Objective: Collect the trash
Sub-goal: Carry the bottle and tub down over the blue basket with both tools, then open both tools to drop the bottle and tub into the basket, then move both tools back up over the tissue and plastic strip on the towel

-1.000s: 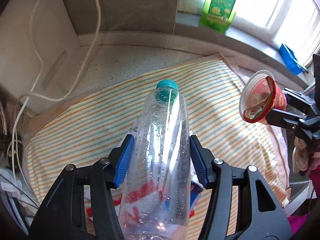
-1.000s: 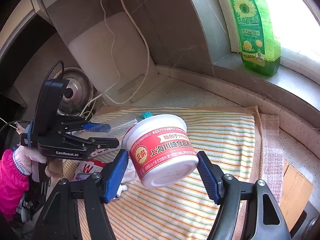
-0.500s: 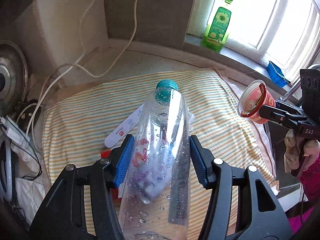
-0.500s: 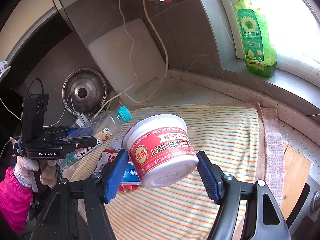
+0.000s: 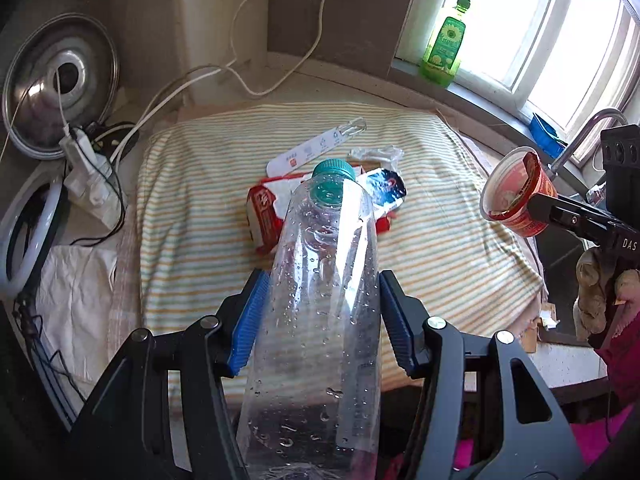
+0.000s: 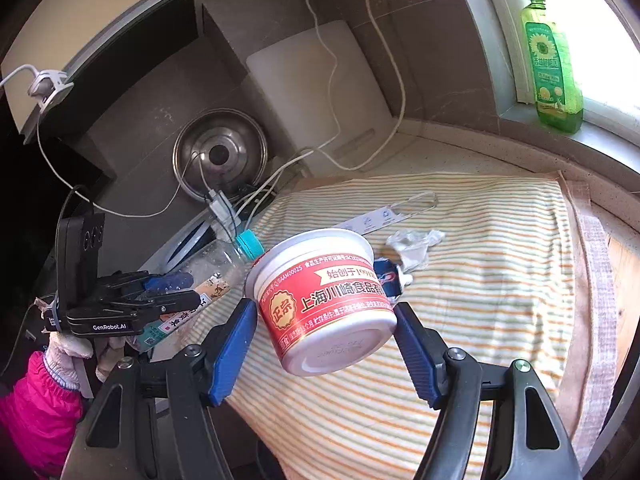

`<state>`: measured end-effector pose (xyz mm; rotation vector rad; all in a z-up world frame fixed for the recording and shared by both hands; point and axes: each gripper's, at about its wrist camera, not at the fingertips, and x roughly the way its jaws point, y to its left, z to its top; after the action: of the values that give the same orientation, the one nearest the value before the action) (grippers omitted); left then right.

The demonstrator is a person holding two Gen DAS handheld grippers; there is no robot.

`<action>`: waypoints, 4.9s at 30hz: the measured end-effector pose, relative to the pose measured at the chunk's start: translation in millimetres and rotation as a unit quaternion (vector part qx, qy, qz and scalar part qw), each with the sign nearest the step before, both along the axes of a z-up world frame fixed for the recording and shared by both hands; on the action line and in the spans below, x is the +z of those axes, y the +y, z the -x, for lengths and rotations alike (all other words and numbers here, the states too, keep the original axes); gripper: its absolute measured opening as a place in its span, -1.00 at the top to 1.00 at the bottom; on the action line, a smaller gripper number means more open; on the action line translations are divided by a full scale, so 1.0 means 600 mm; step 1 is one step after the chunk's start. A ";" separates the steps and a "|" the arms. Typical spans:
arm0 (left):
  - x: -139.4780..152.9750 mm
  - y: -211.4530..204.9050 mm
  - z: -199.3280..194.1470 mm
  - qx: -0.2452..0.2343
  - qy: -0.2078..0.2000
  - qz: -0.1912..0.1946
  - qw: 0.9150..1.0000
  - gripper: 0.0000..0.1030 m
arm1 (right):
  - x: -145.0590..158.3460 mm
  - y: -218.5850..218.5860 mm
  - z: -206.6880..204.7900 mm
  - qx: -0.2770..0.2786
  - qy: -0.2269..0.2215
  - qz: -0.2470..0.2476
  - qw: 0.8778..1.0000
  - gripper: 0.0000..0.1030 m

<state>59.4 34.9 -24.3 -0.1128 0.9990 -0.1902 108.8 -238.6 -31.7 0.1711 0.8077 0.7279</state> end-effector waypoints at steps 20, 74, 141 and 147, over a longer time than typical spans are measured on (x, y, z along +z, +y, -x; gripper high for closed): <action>-0.111 0.050 0.255 0.031 0.048 0.038 0.998 -0.10 | -0.103 0.136 0.221 0.050 0.053 0.043 0.996 -0.39; -0.425 0.026 0.272 0.053 0.226 0.002 0.973 -0.13 | -0.368 0.246 0.254 0.055 0.140 0.197 0.969 -0.42; -0.050 -0.043 -0.221 0.014 0.039 -0.054 0.998 -0.23 | -0.027 0.012 -0.136 0.024 0.040 0.082 0.996 -0.62; -0.065 -0.072 -0.294 -0.009 0.054 -0.083 0.995 -0.23 | -0.044 0.023 -0.198 0.029 0.048 0.093 0.994 -0.62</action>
<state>235.7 -8.3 -63.3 0.0370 1.1195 -0.1176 227.7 -224.7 -58.0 0.0145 0.9700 0.6976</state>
